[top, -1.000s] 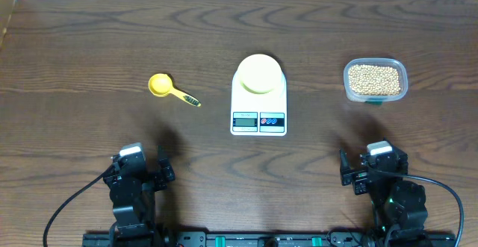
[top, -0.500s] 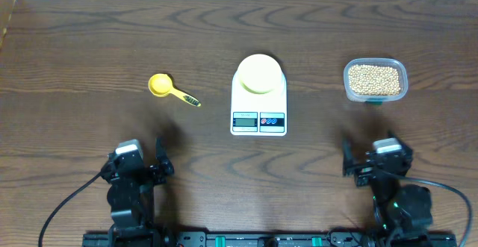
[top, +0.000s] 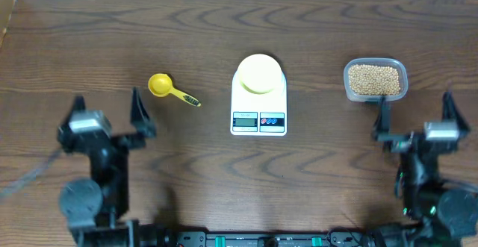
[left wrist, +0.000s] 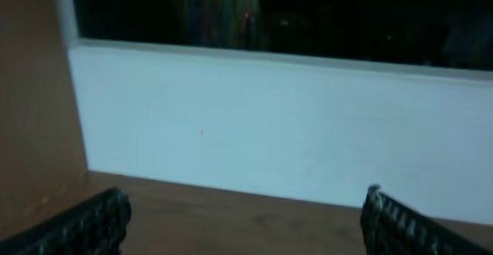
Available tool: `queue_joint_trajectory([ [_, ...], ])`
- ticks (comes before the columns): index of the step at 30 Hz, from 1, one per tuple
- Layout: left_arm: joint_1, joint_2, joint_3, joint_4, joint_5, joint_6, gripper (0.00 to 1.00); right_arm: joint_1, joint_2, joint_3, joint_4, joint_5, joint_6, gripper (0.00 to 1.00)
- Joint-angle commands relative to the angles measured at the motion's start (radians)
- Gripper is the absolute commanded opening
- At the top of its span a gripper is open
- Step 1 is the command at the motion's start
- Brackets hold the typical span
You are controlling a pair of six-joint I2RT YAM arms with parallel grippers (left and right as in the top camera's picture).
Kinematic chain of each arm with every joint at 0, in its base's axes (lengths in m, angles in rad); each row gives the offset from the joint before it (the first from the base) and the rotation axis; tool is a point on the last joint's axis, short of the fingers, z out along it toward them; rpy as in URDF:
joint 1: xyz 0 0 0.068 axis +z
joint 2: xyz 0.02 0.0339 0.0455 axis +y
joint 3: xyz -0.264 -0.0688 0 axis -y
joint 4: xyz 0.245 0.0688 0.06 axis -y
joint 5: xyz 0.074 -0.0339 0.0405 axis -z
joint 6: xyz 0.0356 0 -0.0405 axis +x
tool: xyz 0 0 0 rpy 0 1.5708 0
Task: Scoop item into bowl and weigh 50g on scale
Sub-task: 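Raise both arms from rest and open both grippers, then move the left gripper over the yellow scoop's bowl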
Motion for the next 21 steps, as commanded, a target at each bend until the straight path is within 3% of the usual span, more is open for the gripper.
queue_joint_trajectory([
  [1,0.004,0.207,0.182,-0.018,0.085,-0.016,0.98,-0.002,0.238,0.217,-0.095,0.015,-0.035,0.99],
  [5,0.004,0.367,0.296,-0.151,0.111,-0.016,0.98,-0.002,0.468,0.442,-0.336,0.003,0.016,0.99],
  [10,0.004,0.468,0.315,-0.434,0.132,-0.087,0.98,-0.002,0.707,0.626,-0.618,-0.132,0.124,0.99],
  [14,0.004,0.496,0.315,-0.602,0.169,-0.091,0.98,-0.002,0.803,0.628,-0.664,-0.221,0.148,0.99],
  [21,0.004,0.506,0.314,-0.742,0.151,-0.079,0.98,-0.001,0.892,0.628,-0.657,-0.395,0.164,0.99],
])
